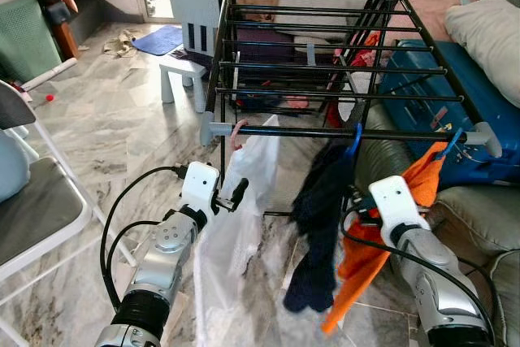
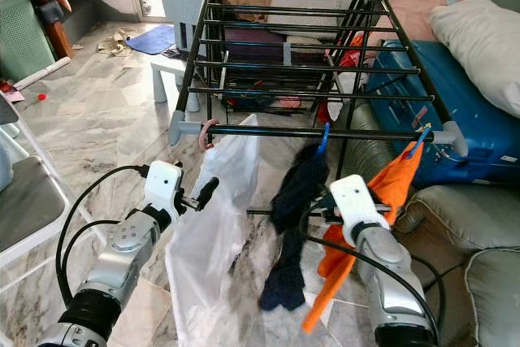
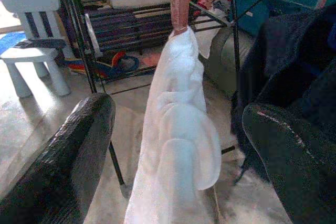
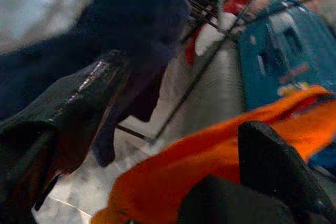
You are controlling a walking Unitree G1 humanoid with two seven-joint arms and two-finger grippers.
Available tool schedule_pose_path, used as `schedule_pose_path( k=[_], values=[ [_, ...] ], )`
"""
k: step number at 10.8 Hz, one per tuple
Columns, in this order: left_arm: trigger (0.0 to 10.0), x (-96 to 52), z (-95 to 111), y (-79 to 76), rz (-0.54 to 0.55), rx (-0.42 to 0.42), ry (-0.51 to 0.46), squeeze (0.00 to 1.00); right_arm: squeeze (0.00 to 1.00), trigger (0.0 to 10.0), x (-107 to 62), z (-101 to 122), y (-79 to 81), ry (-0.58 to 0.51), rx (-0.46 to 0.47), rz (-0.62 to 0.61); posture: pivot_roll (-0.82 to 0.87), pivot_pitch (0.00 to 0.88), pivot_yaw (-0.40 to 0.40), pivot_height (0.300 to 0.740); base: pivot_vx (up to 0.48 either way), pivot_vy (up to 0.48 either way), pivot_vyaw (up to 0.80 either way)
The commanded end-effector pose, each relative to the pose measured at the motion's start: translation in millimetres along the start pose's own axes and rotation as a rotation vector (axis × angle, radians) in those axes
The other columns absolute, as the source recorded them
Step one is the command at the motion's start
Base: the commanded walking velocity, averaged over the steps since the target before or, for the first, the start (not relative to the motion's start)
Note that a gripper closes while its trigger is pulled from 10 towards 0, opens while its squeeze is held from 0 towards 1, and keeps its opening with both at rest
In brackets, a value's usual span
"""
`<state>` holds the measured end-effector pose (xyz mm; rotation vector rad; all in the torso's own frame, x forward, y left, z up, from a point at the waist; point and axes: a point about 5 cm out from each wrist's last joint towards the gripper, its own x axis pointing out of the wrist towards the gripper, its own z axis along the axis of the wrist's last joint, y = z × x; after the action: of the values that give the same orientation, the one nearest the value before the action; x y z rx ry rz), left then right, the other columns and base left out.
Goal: Hang hanger
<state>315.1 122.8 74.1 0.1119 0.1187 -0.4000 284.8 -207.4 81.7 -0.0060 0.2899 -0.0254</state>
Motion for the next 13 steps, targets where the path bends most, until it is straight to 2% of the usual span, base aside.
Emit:
schedule_pose_path(
  k=[1,3,5,6,8,9,13],
  values=[
    [10.0,0.1,2,3.3,0.005,-0.020,0.001,0.00,0.00,10.0,-4.9,3,-6.4,-0.030,-0.027,-0.044,0.06,0.000,-0.053,0.740,0.000,0.000,0.00],
    [10.0,1.1,-2,0.5,-0.020,-0.040,0.049,0.00,0.00,10.0,-13.1,7,-1.8,-0.083,-0.015,-0.068,0.06,0.000,-0.053,0.740,0.000,0.000,0.00],
    [10.0,2.9,0,-0.4,-0.040,-0.041,0.042,0.00,0.00,10.0,-22.6,8,-0.1,-0.142,0.036,-0.124,0.06,0.000,-0.054,0.740,0.000,0.142,0.00],
    [10.0,3.2,-1,-0.1,-0.038,-0.041,0.048,0.00,0.00,10.0,-23.2,5,4.8,-0.123,0.050,-0.108,0.05,0.000,-0.055,0.740,0.000,0.000,0.00],
    [10.0,3.4,-1,-0.3,-0.039,-0.043,0.052,0.00,0.00,10.0,-23.8,7,8.4,-0.133,0.051,-0.102,0.05,0.000,-0.058,0.740,0.000,0.000,-0.80],
    [10.0,2.6,-1,-0.4,-0.040,-0.042,0.053,0.00,0.00,10.0,-23.2,7,8.5,-0.136,0.050,-0.100,0.05,0.000,-0.058,0.740,0.000,0.304,-0.74],
    [10.0,1.0,-4,-0.6,-0.045,-0.035,0.063,0.00,0.00,10.0,-23.6,7,9.8,-0.138,0.044,-0.097,0.05,0.000,-0.055,0.740,0.000,0.436,0.00]
  ],
)
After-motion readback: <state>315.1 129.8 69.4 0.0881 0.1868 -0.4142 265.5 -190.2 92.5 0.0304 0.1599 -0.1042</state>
